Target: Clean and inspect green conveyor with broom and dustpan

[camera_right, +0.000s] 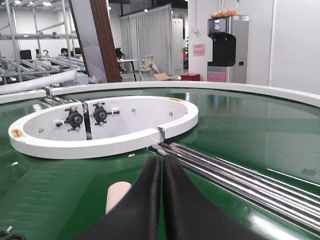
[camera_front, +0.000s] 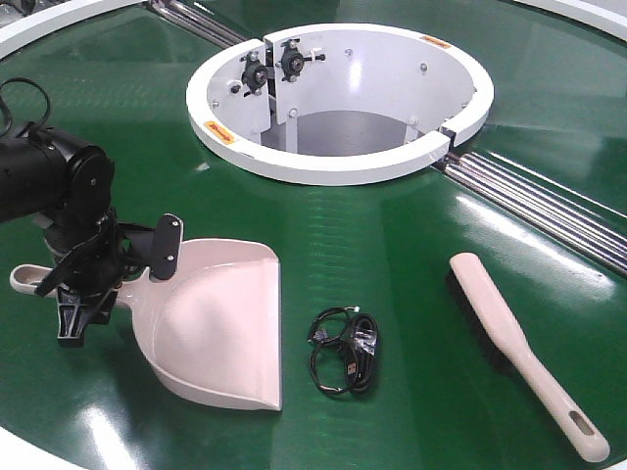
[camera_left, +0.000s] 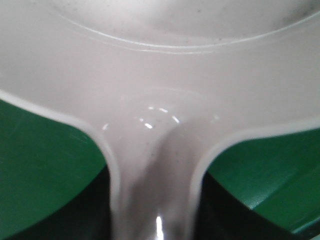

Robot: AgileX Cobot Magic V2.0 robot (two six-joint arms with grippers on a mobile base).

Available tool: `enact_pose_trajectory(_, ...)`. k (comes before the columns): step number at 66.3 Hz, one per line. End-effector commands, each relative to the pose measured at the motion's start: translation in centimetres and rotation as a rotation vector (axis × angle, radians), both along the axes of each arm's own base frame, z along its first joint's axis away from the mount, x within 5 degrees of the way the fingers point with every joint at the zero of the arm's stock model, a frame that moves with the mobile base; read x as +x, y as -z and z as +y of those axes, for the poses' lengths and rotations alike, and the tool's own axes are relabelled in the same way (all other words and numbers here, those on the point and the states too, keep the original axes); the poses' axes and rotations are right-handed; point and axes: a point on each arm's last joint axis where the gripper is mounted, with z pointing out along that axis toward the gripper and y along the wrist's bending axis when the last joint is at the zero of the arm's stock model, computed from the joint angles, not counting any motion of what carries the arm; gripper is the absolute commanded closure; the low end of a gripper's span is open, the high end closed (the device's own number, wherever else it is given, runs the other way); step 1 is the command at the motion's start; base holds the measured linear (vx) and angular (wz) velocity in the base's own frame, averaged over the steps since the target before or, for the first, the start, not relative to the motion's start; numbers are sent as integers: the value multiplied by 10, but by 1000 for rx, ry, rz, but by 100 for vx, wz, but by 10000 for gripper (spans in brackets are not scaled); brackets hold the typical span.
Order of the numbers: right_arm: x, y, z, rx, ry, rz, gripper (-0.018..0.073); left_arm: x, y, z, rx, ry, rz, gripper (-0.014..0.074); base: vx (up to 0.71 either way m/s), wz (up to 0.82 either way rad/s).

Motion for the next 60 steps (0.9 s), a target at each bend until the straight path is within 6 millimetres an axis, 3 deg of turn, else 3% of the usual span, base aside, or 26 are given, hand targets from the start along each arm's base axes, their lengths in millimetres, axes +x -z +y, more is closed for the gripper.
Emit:
enact_pose_trajectory(1,-3,-12,1,-17,-2,-105,569,0,-23,-2,-26,5,-72,603,0,0)
enact_pose_trajectory(17,2,-62,-1,-1,11,-18,569,0,-23,-2,-26,5,-72,603,0,0)
enact_pose_trajectory(33,37,-98,-1,71,12,255,569,0,-23,-2,-26,5,-72,603,0,0)
enact_pose_trajectory(44,64,-96,-1,74,22,492,569,0,-23,-2,-26,5,-72,603,0,0)
enact_pose_trajectory(60,85,-84,-1,79,27,581,569,0,-23,-2,-26,5,-72,603,0,0)
